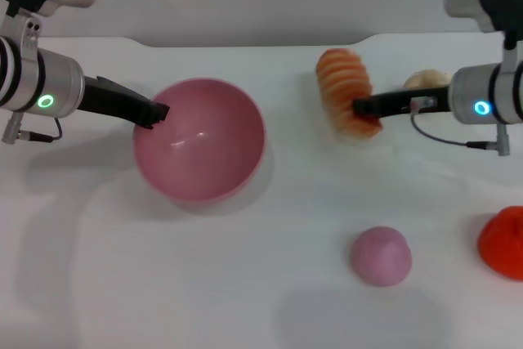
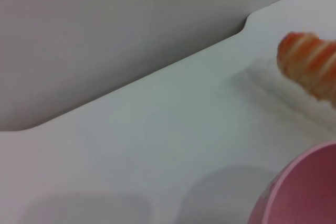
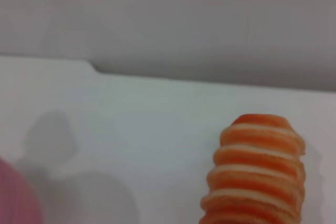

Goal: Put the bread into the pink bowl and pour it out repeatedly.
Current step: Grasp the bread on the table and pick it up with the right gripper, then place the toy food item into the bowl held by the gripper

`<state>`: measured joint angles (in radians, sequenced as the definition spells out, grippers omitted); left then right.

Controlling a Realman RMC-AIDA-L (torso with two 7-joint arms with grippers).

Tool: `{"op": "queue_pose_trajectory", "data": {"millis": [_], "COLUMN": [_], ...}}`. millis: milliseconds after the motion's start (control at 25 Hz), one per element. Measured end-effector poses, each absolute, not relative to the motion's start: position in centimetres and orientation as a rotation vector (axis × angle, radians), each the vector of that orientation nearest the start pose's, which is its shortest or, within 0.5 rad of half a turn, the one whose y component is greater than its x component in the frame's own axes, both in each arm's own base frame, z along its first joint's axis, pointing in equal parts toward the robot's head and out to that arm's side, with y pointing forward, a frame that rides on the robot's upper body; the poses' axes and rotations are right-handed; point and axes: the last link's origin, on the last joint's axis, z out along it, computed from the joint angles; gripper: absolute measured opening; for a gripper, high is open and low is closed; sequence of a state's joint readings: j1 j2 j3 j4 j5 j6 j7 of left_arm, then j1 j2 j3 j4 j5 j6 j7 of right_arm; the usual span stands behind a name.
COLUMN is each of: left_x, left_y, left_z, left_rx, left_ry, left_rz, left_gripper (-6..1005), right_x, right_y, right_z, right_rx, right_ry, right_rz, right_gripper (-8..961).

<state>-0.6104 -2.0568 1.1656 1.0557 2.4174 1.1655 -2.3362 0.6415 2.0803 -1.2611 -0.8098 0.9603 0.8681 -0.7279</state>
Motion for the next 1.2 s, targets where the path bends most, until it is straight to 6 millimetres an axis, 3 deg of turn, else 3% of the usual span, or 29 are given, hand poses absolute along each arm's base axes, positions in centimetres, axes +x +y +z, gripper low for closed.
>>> {"op": "queue_pose_trajectory", "data": {"millis": [200,360,640,960,1200], "left_x": [-22.4,-22.8,-23.0,-23.0,-23.2], "left_y": [40.4,40.3,40.2,40.2,40.5], "left_z": [1.2,0.9,0.6,0.5,0.9], "left_rx": [-2.426,-2.431,-2.436,-2.433,-2.405], "left_ry": [-0.967,-0.985,-1.001,-1.004,-1.007], "left_rz": [0.054,0.063,0.072,0.064,0.046], "left_gripper": [44,44,44,43,43], "right_x": [22.2,20.7,16.2,9.5,7.4], "right_y": [41.6,41.8,41.6,39.4,37.2], "right_z": [-2.7,-2.0,-2.4,-3.4,-5.5], "right_rx": [-2.236,-2.221,-2.286,-2.415,-2.515], "right_ry": [1.151,1.044,0.849,0.578,0.477], "right_rz": [0.283,0.332,0.390,0.474,0.469], "right_gripper": [206,173,147,137,138]}}
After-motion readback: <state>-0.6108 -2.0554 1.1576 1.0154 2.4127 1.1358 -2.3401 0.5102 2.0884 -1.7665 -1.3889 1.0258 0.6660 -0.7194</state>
